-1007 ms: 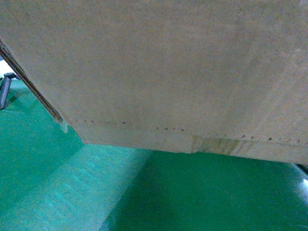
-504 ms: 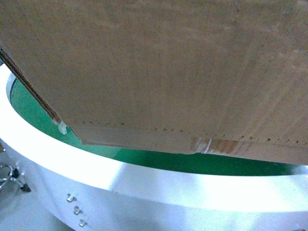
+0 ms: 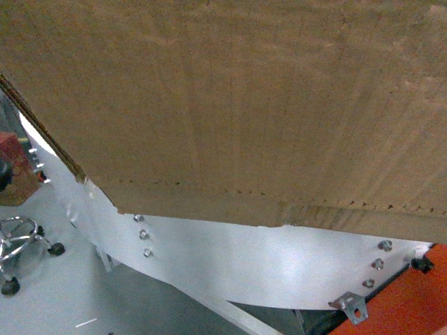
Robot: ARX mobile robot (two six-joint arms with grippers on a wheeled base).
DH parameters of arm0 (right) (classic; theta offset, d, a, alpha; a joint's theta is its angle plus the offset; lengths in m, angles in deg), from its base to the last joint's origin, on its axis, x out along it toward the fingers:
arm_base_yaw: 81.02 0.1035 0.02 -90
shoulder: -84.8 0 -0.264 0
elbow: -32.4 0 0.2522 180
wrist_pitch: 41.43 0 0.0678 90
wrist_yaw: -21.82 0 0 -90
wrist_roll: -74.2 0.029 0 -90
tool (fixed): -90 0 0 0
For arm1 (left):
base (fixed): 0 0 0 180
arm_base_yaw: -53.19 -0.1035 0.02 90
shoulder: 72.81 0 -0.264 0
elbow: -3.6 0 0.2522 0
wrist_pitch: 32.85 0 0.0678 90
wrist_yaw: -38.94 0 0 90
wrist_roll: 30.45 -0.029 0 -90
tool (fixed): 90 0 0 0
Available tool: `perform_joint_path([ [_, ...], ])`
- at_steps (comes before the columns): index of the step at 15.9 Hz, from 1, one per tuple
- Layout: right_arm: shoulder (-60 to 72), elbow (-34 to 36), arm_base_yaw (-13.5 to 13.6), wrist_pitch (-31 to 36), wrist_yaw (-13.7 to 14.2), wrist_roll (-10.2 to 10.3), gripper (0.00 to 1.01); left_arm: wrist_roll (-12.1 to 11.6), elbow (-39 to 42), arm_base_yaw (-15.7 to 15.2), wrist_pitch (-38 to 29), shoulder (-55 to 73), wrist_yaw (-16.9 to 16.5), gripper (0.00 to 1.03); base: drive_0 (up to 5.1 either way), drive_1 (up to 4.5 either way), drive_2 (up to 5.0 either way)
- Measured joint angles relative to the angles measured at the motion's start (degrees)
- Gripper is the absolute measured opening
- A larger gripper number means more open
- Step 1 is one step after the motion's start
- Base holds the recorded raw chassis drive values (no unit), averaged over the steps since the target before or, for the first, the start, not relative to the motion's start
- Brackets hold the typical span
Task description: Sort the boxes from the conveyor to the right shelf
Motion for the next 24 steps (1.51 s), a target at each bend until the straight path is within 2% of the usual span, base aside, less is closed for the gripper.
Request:
perform_joint_path([
  [6, -0.02, 0.00, 0.00, 0.24, 0.02, -0.09, 0.02, 0.00, 0.00, 0.00, -0.31, 0.00, 0.00, 0.04, 0.0, -3.34, 3.4],
  [8, -0.02, 0.02, 0.00, -0.07, 0.02, -0.09, 0.02, 0.00, 0.00, 0.00, 0.07, 0.00, 0.00, 0.04, 0.0, 0.00, 0.0],
  [24, -0.24, 0.02, 0.00, 0.07, 0.02, -0.11, 0.02, -0.02, 0.00, 0.00, -0.20, -0.22, 0.00, 0.04, -1.6, -1.56, -1.6],
])
